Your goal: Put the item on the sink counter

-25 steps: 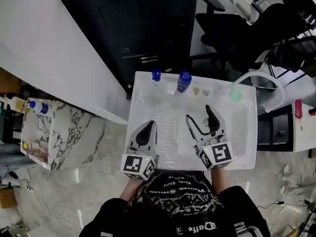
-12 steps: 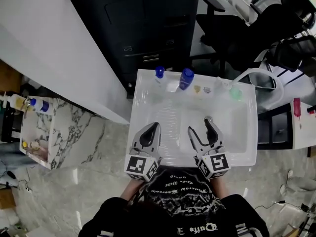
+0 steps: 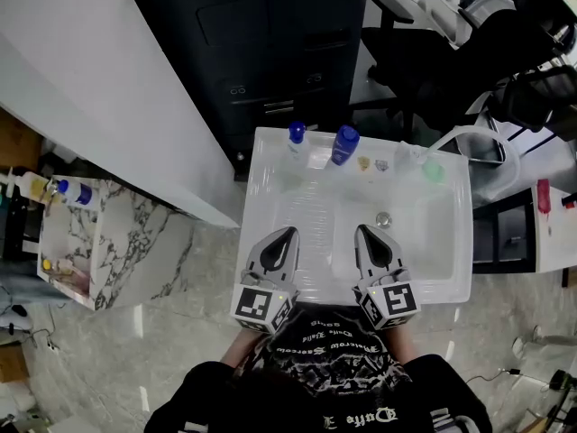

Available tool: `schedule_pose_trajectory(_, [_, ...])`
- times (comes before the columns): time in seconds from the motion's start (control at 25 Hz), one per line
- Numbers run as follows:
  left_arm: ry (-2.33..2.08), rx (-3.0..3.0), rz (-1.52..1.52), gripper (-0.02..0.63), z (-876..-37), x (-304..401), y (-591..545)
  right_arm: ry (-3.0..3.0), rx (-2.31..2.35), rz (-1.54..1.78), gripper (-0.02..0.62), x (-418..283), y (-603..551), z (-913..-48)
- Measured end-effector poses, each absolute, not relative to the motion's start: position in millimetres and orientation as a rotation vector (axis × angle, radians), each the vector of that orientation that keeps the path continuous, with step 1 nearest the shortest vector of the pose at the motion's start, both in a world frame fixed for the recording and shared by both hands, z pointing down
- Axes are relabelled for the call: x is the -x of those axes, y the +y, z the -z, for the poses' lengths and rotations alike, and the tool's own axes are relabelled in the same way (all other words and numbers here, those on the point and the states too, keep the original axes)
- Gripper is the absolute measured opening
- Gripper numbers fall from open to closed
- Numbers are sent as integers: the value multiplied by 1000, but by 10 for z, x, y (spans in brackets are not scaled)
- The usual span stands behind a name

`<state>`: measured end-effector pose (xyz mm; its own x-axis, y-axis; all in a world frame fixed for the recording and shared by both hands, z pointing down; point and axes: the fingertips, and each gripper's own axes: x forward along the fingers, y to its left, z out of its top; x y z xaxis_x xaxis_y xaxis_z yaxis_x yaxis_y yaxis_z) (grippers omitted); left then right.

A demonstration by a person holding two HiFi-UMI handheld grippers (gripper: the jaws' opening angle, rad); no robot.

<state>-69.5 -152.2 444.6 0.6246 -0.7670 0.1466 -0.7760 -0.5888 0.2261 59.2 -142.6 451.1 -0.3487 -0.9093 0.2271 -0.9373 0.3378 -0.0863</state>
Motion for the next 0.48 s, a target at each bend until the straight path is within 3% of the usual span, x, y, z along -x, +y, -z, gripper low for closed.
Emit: schedule_pose_trajectory(0.48, [-1205, -2610, -78, 6, -4460, 590, -1454, -2400, -1679, -268, -2, -555, -1469, -4526])
